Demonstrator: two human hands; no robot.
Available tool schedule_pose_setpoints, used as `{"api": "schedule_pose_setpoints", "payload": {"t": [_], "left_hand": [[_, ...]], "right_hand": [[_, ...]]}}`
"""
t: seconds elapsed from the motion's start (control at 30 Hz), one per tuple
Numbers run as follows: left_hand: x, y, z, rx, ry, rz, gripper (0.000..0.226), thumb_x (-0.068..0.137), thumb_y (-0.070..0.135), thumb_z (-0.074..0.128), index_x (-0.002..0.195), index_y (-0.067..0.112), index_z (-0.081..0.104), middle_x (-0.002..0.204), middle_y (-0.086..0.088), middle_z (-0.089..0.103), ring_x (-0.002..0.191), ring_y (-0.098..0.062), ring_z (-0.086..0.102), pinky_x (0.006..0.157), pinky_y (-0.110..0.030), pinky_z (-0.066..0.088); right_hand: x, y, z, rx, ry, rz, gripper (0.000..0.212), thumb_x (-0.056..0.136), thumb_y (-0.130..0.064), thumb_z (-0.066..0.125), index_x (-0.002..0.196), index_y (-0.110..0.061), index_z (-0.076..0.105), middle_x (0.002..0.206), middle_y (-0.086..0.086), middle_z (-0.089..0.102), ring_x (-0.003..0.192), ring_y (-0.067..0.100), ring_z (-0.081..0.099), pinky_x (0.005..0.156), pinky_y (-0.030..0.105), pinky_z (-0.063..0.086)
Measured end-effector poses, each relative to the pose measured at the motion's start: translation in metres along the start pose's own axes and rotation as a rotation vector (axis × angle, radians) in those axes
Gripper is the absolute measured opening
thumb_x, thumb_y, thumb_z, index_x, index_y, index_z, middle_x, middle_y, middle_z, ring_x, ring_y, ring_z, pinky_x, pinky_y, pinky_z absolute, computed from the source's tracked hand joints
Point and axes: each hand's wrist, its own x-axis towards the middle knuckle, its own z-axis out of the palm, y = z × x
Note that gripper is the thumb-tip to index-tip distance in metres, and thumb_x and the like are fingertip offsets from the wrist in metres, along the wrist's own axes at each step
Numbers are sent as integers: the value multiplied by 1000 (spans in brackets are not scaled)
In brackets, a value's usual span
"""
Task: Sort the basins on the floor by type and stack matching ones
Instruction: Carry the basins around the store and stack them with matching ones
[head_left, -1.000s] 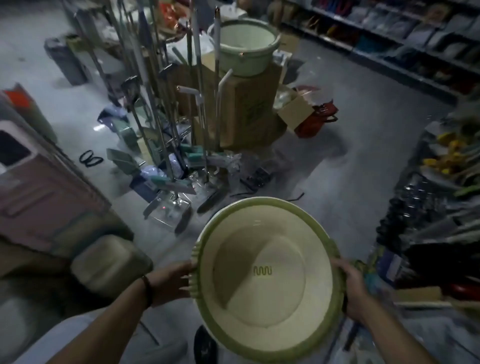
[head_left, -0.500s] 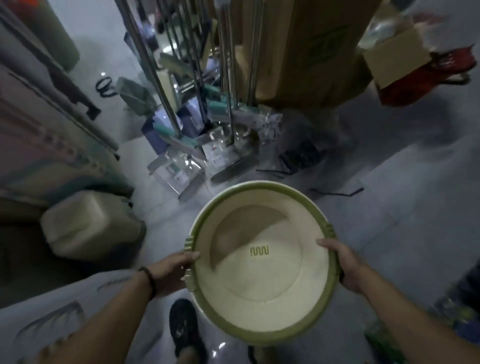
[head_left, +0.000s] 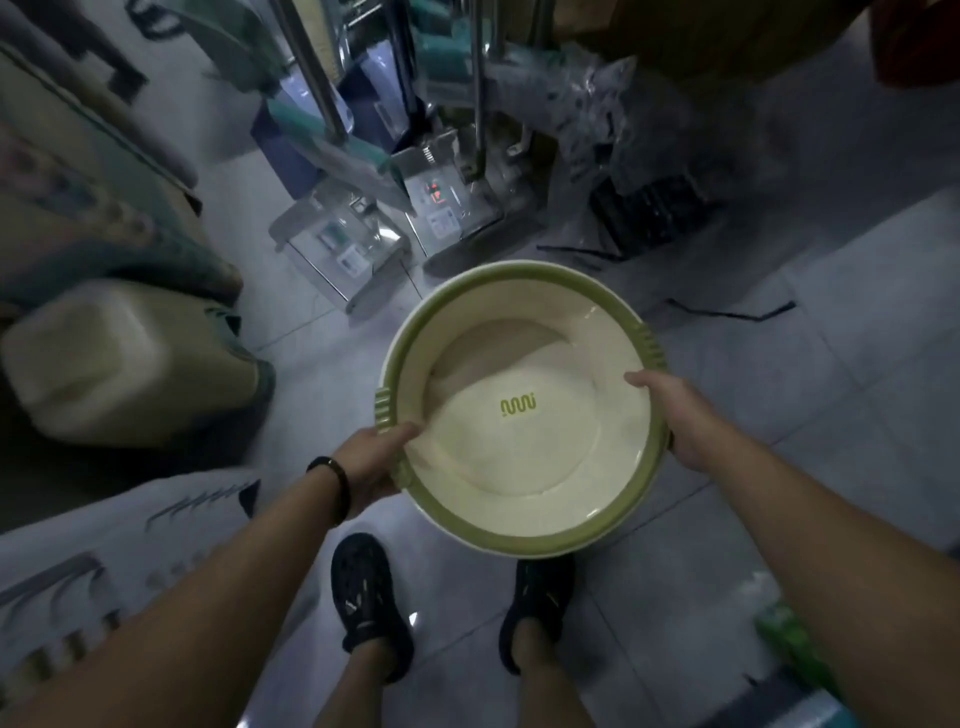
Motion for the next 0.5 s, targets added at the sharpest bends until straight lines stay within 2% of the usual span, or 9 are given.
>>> {"api": "schedule_pose_setpoints", "payload": {"t": [0.03, 0.1, 0.17, 0.23, 0.3, 0.33, 0.37, 0.43, 0.5], "left_hand": [[-4, 1, -3, 28, 3, -1, 50, 91, 44, 74, 127, 9, 66, 113, -12, 77, 105, -33, 73, 96, -51, 58], [-18, 7, -10, 145, 10, 13, 58, 88, 55, 73, 128, 15, 64, 120, -8, 73, 106, -30, 71, 97, -51, 58], [-38, 16, -21, 330, 52, 58, 64, 91, 62, 64, 138, 20, 57, 130, -6, 64, 108, -26, 67, 96, -48, 58], [-67, 28, -38, 627, 120, 135, 70, 92, 65, 58, 147, 23, 48, 137, -6, 60, 110, -24, 64, 96, -44, 56], [-106, 42, -59, 888, 133, 188, 68, 92, 64, 59, 146, 25, 48, 138, -4, 61, 112, -23, 63, 98, -39, 53], [-129, 50, -70, 973, 126, 194, 65, 92, 64, 59, 144, 26, 50, 137, -2, 62, 113, -22, 63, 99, -39, 52], [-152, 58, -83, 1030, 126, 190, 62, 92, 64, 58, 142, 27, 53, 135, -1, 64, 114, -22, 63, 100, -39, 52], [-200, 74, -110, 1068, 162, 213, 57, 93, 64, 57, 136, 28, 59, 131, 1, 67, 114, -21, 63, 100, -39, 52], [-249, 84, -137, 1059, 246, 275, 45, 95, 59, 56, 125, 27, 65, 126, 1, 69, 111, -21, 63, 94, -35, 52]], "right_hand": [[-5, -2, 1, -51, 42, -14, 48, 77, -41, 82, 117, -15, 77, 105, 10, 82, 101, 35, 75, 99, 51, 59], [-21, -6, 3, -202, 137, -79, 43, 83, -37, 81, 119, -14, 73, 105, 6, 78, 93, 28, 72, 86, 39, 61], [-48, -17, 10, -369, 214, -166, 36, 88, -31, 75, 117, -12, 69, 102, 3, 73, 86, 22, 66, 72, 31, 53], [-84, -37, 21, -507, 213, -236, 43, 85, -35, 71, 122, -12, 67, 113, 6, 73, 92, 25, 67, 75, 31, 52], [-126, -70, 41, -651, 154, -265, 59, 87, -41, 69, 138, -11, 62, 131, 8, 69, 109, 31, 66, 84, 33, 51], [-151, -88, 54, -712, 131, -284, 58, 91, -42, 68, 140, -10, 61, 134, 10, 66, 114, 33, 64, 86, 33, 48], [-175, -105, 69, -769, 113, -311, 48, 94, -42, 66, 132, -12, 64, 130, 11, 67, 112, 33, 63, 85, 35, 47], [-219, -132, 106, -840, 53, -407, 29, 95, -41, 63, 105, -15, 70, 108, 9, 74, 93, 30, 65, 79, 38, 52], [-260, -154, 154, -848, -72, -515, 27, 91, -41, 63, 94, -17, 72, 90, 6, 75, 84, 29, 69, 76, 38, 56]]}}
